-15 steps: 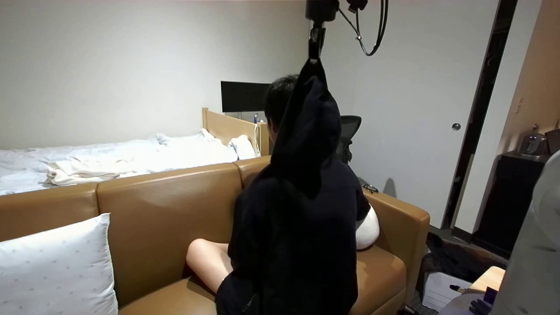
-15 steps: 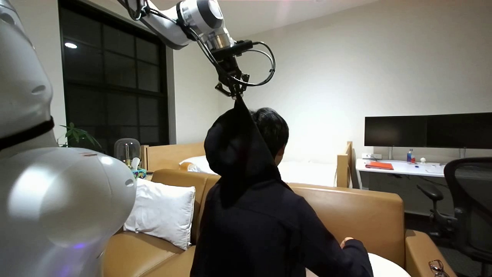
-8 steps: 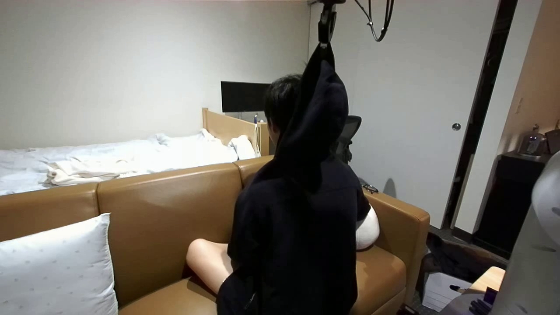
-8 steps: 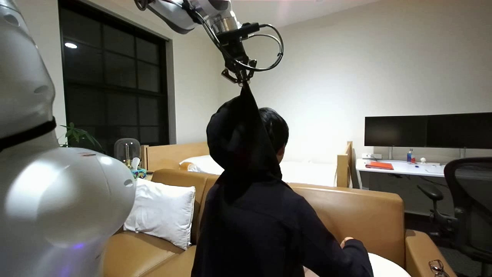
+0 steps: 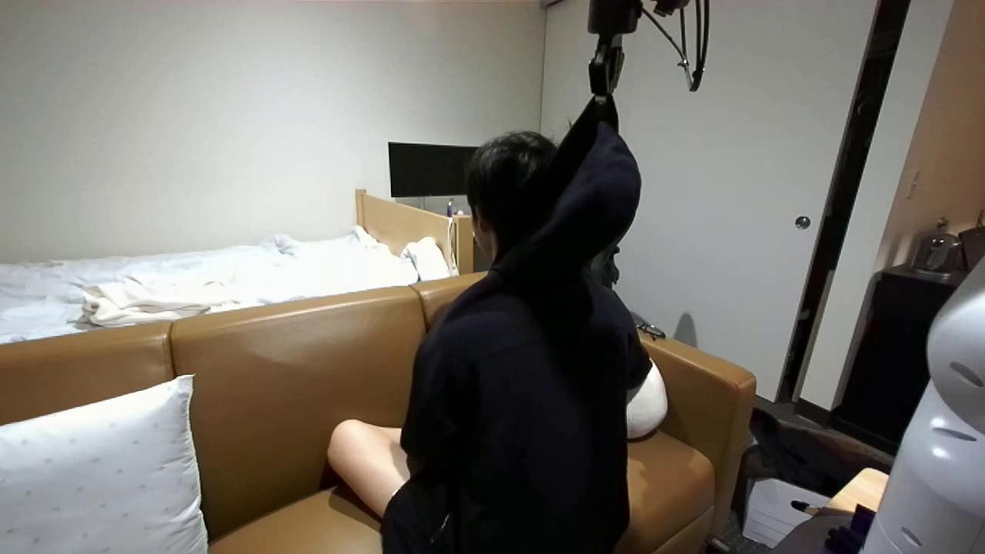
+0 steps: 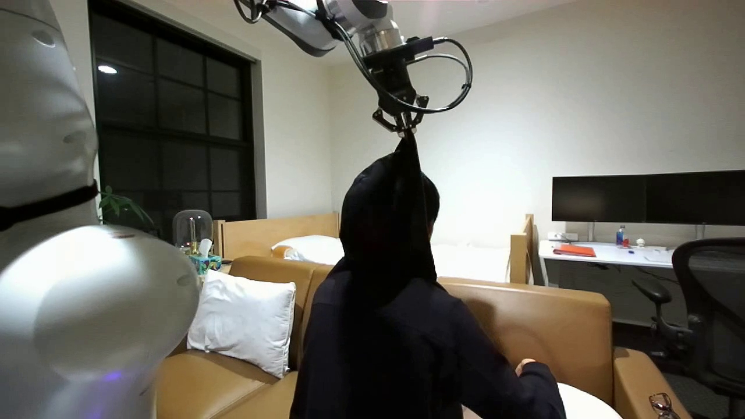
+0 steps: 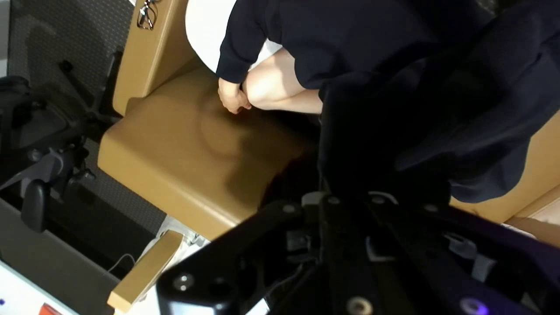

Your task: Put the hood over the person's head

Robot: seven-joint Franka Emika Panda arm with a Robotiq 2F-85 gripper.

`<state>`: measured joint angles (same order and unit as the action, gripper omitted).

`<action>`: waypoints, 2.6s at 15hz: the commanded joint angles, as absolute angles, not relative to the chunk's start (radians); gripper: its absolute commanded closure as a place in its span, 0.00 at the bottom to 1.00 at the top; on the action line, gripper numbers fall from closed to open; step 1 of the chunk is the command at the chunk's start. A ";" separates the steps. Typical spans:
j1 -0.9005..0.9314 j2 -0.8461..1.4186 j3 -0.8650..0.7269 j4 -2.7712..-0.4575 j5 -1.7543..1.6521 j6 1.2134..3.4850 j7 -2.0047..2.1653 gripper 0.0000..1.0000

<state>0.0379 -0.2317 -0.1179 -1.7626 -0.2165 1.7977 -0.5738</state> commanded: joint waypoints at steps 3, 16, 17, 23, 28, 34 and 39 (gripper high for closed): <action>-0.009 -0.133 -0.124 -1.651 -0.205 1.783 -0.548 0.99; 0.066 0.167 0.038 -1.233 -0.283 1.668 -0.488 0.99; 0.075 0.186 0.046 -1.216 -0.292 1.660 -0.486 0.99; 0.080 0.269 0.016 -1.138 -0.298 1.628 -0.475 0.99; 0.033 0.276 -0.050 -1.153 -0.265 1.627 -0.484 0.99; -0.035 0.293 -0.104 -1.134 -0.192 1.623 -0.503 0.99; -0.036 0.307 -0.104 -1.119 -0.147 1.638 -0.499 0.99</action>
